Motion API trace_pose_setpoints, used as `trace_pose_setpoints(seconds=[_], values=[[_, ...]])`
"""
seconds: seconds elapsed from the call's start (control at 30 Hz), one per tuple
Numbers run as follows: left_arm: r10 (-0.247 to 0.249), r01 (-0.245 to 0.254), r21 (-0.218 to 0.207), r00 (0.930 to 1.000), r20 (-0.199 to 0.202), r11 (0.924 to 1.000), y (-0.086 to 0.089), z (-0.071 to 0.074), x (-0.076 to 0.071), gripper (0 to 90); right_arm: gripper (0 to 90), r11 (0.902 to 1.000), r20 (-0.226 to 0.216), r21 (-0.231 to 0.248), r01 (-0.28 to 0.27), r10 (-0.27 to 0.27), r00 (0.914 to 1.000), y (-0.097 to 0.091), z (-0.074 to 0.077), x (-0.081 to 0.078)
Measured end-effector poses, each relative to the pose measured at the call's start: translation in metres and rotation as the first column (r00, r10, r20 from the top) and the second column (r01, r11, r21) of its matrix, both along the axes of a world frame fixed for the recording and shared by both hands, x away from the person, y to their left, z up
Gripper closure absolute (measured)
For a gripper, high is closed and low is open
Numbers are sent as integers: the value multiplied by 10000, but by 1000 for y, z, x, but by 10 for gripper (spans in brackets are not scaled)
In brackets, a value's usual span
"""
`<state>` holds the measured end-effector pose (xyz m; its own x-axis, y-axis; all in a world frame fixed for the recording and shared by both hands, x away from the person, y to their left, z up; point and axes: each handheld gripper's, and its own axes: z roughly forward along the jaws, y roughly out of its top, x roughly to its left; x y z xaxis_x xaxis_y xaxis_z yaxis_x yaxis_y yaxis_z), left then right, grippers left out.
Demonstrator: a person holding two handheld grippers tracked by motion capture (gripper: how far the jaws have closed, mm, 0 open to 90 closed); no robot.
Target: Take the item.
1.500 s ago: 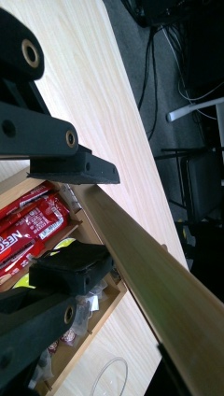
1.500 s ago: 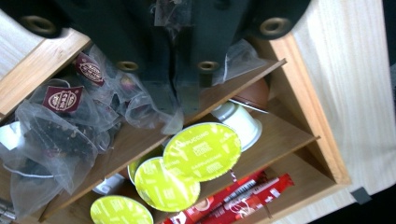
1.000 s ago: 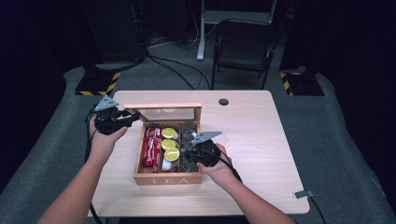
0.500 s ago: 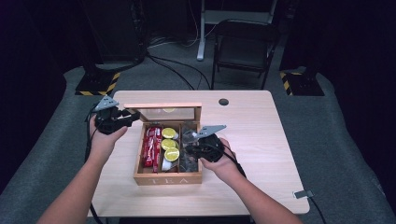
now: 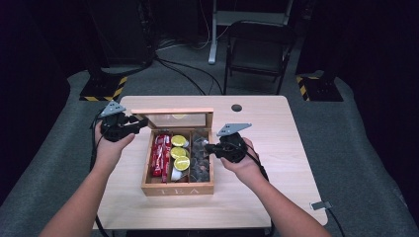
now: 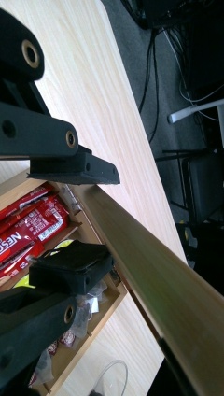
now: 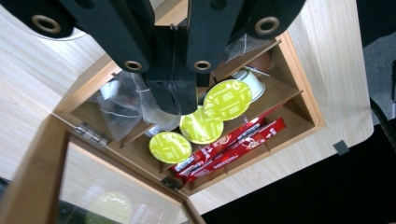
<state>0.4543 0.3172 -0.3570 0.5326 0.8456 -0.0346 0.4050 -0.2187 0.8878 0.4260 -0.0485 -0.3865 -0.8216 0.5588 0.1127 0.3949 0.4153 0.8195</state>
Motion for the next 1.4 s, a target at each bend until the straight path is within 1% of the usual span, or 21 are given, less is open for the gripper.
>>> trace_pose_setpoints(seconds=[0.07, 0.13, 0.17, 0.23, 0.27, 0.4, 0.43, 0.6, 0.83, 0.87, 0.93, 1.0, 1.03, 1.1, 1.13, 1.17, 1.27, 1.3, 1.4], values=[[6, -6, 3, 10000, 4, 10000, 0, 0, 0, 590, 900, 9999, -18, 31, 121, -121, 9999, -2, 2, 1], [3, -3, 5, 10000, 1, 10000, 0, 0, 0, 591, 900, 9999, 95, 5, 153, -153, 9998, -5, 4, 3], [2, -2, 8, 10000, 3, 10000, 0, 0, 0, 590, 900, 9996, 63, 12, 293, -293, 9996, -8, 6, 4], [1, -1, 6, 10000, -1, 10000, 0, 0, 0, 590, 900, 9995, 72, -12, 318, -318, 9995, -9, 7, 5], [-2, 2, 8, 10000, -1, 10000, 0, 0, 0, 591, 900, 9994, 156, -32, 341, -341, 9993, -11, 7, 6], [-7, 7, 4, 10000, -3, 10000, 0, 0, 0, 590, 900, 9986, 198, -64, 523, -521, 9984, -16, 9, 9], [-8, 8, 6, 10000, -2, 10000, 0, 0, 0, 591, 900, 9981, 151, -53, 621, -620, 9980, -18, 10, 10], [0, 0, 5, 10000, 1, 10000, 0, 0, 0, 590, 900, 9972, 229, -62, 747, -745, 9970, -25, 11, 13], [10, -10, 2, 10000, 13, 10000, 0, 0, 0, 590, 900, 9949, 222, -128, 1002, -999, 9947, -32, 8, 17], [12, -12, 2, 10000, 14, 10000, 0, 0, 0, 590, 900, 9938, 177, -124, 1107, -1105, 9937, -34, 8, 17], [12, -12, 4, 10000, 20, 10000, 0, 0, 1, 591, 900, 9939, 236, -165, 1087, -1083, 9938, -35, 7, 18], [2, -2, 15, 10000, 20, 10000, 0, 0, 1, 590, 900, 9935, 253, -269, 1110, -1103, 9936, -38, 5, 19], [11, -11, 8, 10000, 16, 10000, 0, 0, 0, 591, 900, 9933, 244, -243, 1130, -1124, 9934, -38, 4, 19], [-3, 3, 21, 10000, 23, 10000, 0, 0, 0, 591, 900, 9918, 125, -246, 1251, -1248, 9921, -40, 1, 19], [-4, 4, 24, 10000, 20, 10000, 0, 0, 0, 591, 900, 9920, 185, -294, 1225, -1220, 9924, -41, 0, 20], [1, -1, 23, 10000, 22, 10000, 0, 0, 0, 591, 900, 9911, 103, -298, 1295, -1292, 9916, -42, -1, 19], [7, -7, 27, 10000, 23, 10000, 0, 0, 0, 591, 899, 9903, 103, -345, 1347, -1344, 9909, -45, -4, 20], [3, -3, 19, 10000, 28, 10000, 0, 0, 0, 591, 899, 9897, 122, -433, 1367, -1362, 9906, -46, -6, 20], [-2, 2, 23, 10000, 23, 10000, 0, 0, 0, 591, 899, 9890, 134, -430, 1416, -1411, 9899, -48, -8, 20]])
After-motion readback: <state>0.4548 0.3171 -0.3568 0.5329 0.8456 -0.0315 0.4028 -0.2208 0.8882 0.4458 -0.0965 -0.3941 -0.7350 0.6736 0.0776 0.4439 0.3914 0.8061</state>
